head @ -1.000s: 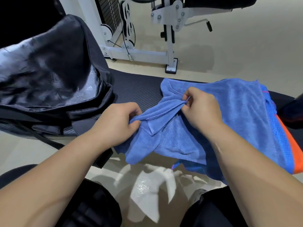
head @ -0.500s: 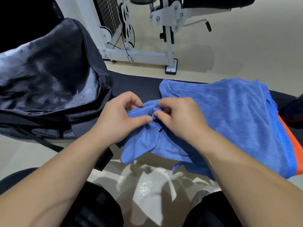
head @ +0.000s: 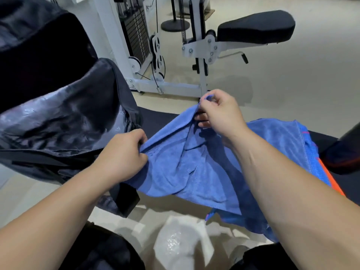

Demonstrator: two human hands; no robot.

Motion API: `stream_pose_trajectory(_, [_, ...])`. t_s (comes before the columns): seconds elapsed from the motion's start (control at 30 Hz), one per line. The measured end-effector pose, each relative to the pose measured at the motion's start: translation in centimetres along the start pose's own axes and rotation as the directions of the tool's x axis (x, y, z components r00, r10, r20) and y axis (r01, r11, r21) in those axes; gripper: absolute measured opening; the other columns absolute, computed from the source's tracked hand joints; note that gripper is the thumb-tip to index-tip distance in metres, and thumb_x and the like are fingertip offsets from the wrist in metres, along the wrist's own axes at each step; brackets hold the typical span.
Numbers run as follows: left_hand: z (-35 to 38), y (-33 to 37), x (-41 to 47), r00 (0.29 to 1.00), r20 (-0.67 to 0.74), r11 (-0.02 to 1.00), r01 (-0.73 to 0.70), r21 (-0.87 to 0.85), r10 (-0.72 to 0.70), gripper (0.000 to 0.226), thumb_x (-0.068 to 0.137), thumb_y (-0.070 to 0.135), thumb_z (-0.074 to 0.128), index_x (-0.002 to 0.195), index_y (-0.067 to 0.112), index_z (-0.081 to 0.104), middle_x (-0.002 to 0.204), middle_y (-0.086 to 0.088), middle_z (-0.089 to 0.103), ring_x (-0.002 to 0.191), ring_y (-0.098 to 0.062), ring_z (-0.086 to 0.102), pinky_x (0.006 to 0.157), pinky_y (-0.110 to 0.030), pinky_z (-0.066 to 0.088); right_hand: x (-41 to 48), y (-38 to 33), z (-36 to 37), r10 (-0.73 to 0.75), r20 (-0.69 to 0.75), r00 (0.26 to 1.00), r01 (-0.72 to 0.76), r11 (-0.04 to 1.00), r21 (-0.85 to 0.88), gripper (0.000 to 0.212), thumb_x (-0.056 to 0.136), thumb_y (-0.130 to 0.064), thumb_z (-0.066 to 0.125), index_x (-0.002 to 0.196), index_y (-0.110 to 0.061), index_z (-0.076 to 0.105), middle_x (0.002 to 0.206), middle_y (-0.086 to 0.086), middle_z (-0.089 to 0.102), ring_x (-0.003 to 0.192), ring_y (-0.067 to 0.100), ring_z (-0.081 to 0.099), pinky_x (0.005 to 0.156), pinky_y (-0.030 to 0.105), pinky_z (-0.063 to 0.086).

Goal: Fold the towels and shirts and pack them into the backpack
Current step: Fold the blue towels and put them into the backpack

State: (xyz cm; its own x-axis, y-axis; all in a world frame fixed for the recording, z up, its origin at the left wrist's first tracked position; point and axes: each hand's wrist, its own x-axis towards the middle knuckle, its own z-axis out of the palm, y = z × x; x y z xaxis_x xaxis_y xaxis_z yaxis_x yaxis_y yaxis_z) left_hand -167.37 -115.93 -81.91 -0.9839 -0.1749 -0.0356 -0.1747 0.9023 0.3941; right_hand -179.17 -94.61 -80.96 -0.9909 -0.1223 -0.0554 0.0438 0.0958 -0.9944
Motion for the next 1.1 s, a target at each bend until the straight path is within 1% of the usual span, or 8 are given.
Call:
stream_pose_trajectory(0.03, [-0.7, -0.2, -0.1, 1.000, -0.023, 1.000, 0.000, 0.011, 0.000, 0.020, 0.074, 0.008, 0.059, 0.079, 0.026, 0.053, 0.069, 0.005, 0.061, 0.072, -0.018, 0.056, 0.058, -0.035, 0.044, 0.8, -0.8, 0.4, 0.006, 0.027, 1.000, -0.005, 1.000, -0.020, 0.002, 0.085, -0.019, 0.057, 0.084, -0.017, 0.057, 0.075, 0.005, 0.059, 0.062, 0.021, 0.061, 0.058, 0.035, 0.052])
stream_pose_trajectory(0.17, [-2.7, -1.5, -0.8, 0.996, -0.089, 1.000, 0.020, -0.023, -0.022, 0.024, 0.074, 0.004, 0.056, 0.082, 0.027, 0.058, 0.067, 0.007, 0.064, 0.065, -0.011, 0.057, 0.055, -0.031, 0.043, 3.6, -2.7, 2.5, 0.081, 0.059, 0.995, -0.067, 0.974, -0.217, 0.039, 0.076, -0.048, 0.076, 0.083, -0.020, 0.050, 0.074, 0.002, 0.057, 0.062, 0.021, 0.060, 0.058, 0.037, 0.059])
stream_pose_trajectory(0.23, [-3.4, -2.2, -1.4, 0.994, -0.101, 0.998, 0.040, -0.041, -0.044, 0.027, 0.076, 0.005, 0.057, 0.085, 0.031, 0.061, 0.067, 0.009, 0.064, 0.061, -0.005, 0.056, 0.056, -0.029, 0.043, 4.9, -2.7, 3.9, 0.084, 0.025, 0.996, -0.075, 0.966, -0.247, 0.034, 0.078, -0.031, 0.080, 0.082, -0.018, 0.049, 0.075, 0.004, 0.055, 0.064, 0.021, 0.058, 0.058, 0.039, 0.062])
stream_pose_trajectory(0.33, [-5.0, -3.3, -1.7, 0.981, -0.179, 0.993, 0.063, -0.096, -0.080, 0.028, 0.078, 0.007, 0.059, 0.086, 0.033, 0.064, 0.074, 0.010, 0.069, 0.067, -0.007, 0.061, 0.064, -0.031, 0.051, 7.1, -2.0, 6.6, 0.119, 0.019, 0.993, -0.115, 0.983, -0.142, 0.020, 0.084, -0.002, 0.064, 0.081, -0.017, 0.051, 0.078, 0.005, 0.053, 0.073, 0.024, 0.053, 0.065, 0.040, 0.062])
stream_pose_trajectory(0.5, [-7.6, -3.3, -2.5, 0.954, -0.283, 0.981, 0.047, -0.186, -0.100, 0.027, 0.078, 0.008, 0.064, 0.086, 0.034, 0.062, 0.070, 0.007, 0.068, 0.066, -0.008, 0.059, 0.052, -0.025, 0.044, 8.5, -2.3, 11.6, 0.095, 0.179, 0.979, -0.096, 0.995, -0.005, 0.026, 0.092, -0.005, 0.051, 0.099, -0.028, 0.061, 0.101, 0.005, 0.063, 0.082, 0.022, 0.055, 0.071, 0.035, 0.046])
stream_pose_trajectory(0.73, [-7.0, -2.2, -3.1, 0.992, -0.128, 0.958, -0.037, -0.286, 0.000, 0.028, 0.076, 0.010, 0.065, 0.086, 0.029, 0.046, 0.066, 0.003, 0.064, 0.046, -0.008, 0.047, 0.045, -0.018, 0.038, 8.1, -3.3, 13.2, 0.094, 0.304, 0.948, -0.095, 0.995, -0.014, 0.031, 0.098, -0.005, 0.046, 0.118, -0.024, 0.060, 0.088, 0.000, 0.063, 0.059, 0.011, 0.054, 0.074, 0.034, 0.048])
stream_pose_trajectory(0.97, [-1.9, 3.7, -2.4, 0.958, 0.126, 0.880, -0.180, -0.440, 0.259, 0.031, 0.077, 0.006, 0.062, 0.088, 0.027, 0.041, 0.059, -0.005, 0.052, 0.051, -0.015, 0.041, 0.055, -0.032, 0.039, 8.6, -1.3, 4.8, 0.130, 0.144, 0.981, -0.114, 0.987, -0.113, 0.026, 0.098, -0.012, 0.051, 0.122, -0.020, 0.059, 0.101, 0.004, 0.066, 0.076, 0.018, 0.063, 0.087, 0.042, 0.058])
stream_pose_trajectory(1.1, [2.3, 8.1, -1.8, 0.901, 0.229, 0.842, -0.218, -0.494, 0.368, 0.032, 0.075, 0.005, 0.064, 0.088, 0.024, 0.041, 0.058, 0.003, 0.049, 0.051, -0.012, 0.041, 0.054, -0.030, 0.039, 7.4, 0.3, -2.1, 0.164, 0.029, 0.986, -0.155, 0.967, -0.202, 0.048, 0.093, -0.008, 0.064, 0.138, -0.018, 0.051, 0.105, 0.013, 0.065, 0.065, 0.017, 0.065, 0.059, 0.033, 0.062])
